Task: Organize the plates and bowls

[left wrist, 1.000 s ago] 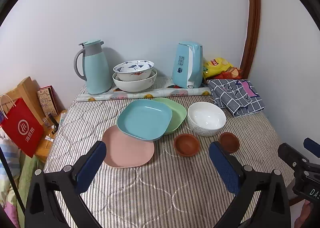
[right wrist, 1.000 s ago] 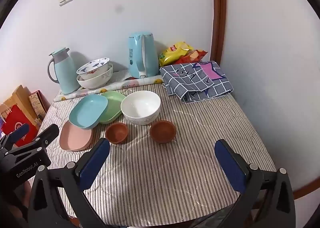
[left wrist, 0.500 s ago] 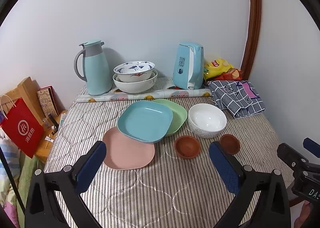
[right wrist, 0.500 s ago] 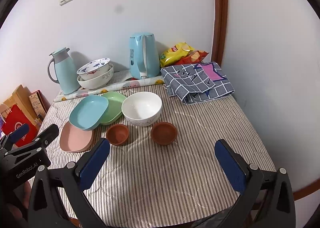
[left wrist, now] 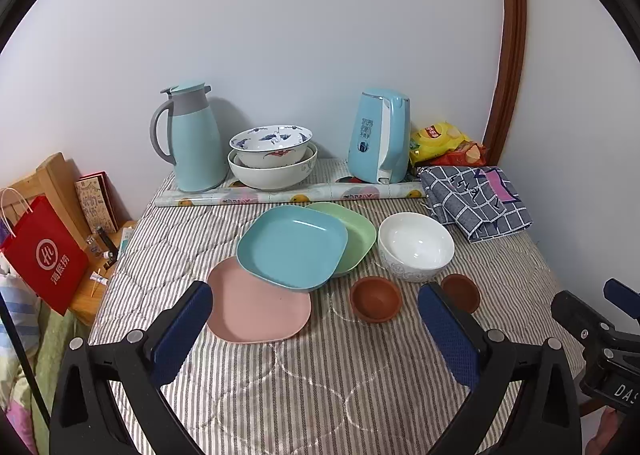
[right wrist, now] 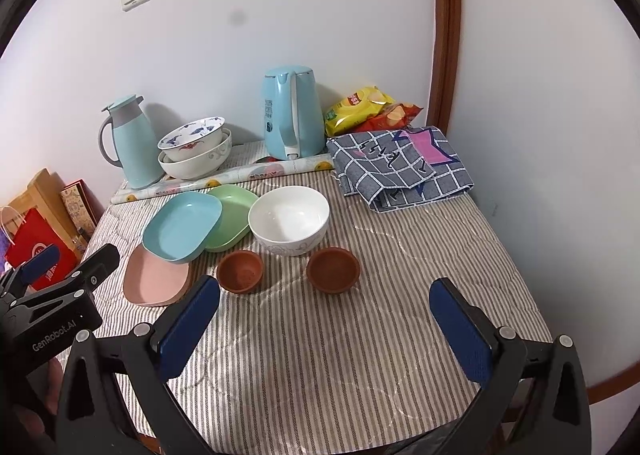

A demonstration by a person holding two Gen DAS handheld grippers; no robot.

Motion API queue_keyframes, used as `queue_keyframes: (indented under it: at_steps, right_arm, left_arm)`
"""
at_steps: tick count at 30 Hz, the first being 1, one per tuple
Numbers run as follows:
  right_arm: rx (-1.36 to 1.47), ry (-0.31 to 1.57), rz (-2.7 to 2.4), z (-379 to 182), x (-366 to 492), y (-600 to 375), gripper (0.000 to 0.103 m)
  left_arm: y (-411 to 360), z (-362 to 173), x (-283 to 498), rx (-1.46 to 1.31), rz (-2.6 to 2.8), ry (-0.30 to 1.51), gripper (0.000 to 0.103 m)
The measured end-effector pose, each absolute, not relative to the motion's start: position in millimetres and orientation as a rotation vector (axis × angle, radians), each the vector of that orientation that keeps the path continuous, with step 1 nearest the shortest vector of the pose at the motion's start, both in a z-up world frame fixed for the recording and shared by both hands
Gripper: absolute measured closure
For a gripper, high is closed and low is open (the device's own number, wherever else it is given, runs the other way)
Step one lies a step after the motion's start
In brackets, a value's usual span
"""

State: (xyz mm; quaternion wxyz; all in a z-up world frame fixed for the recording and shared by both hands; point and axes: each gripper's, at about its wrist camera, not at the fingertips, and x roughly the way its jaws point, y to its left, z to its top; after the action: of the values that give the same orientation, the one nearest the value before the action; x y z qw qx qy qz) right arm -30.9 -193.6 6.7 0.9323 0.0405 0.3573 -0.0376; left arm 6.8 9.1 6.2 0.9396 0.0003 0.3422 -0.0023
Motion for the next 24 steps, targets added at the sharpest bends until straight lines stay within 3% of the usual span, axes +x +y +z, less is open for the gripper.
queue_keyframes:
  at_steps: [24]
  right_arm:
    - [0.083, 0.74, -0.073, 7.3, -22.4, -189.8, 0.0]
  left_arm:
    - [12.6, 8.7, 11.9, -0.013, -0.013, 0.705, 0.0]
